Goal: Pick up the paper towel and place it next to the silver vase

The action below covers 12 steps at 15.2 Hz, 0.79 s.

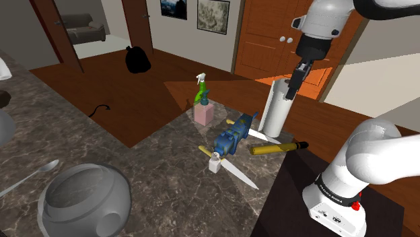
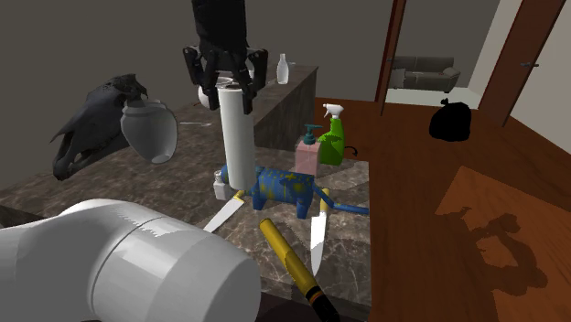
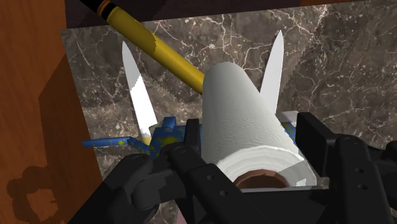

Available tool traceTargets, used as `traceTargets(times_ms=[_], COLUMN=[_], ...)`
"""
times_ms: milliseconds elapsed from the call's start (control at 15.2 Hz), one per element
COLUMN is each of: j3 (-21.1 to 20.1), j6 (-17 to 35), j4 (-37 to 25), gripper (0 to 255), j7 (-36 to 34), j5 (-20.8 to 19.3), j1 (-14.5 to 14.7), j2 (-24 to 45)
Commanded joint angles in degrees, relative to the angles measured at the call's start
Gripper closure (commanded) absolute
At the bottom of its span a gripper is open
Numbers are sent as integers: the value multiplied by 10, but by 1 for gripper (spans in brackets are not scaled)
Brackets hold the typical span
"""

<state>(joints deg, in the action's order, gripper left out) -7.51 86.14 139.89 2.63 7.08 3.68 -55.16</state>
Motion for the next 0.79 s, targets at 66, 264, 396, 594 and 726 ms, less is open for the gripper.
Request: traceTargets(times_ms=[66,264,396,594,726], j3=[2,3,4,6,7], j6=[-18,-37,-50,-69,-81], j4=[-28,-57,-76,-106,-127], gripper=[255,255,255,255,255], j7=[-1,-2,-3,-4,-4], j5=[-2,-4,-5,-6,-8], j1=[-1,-2,-3,-4,-4], j2=[10,20,27,38,46])
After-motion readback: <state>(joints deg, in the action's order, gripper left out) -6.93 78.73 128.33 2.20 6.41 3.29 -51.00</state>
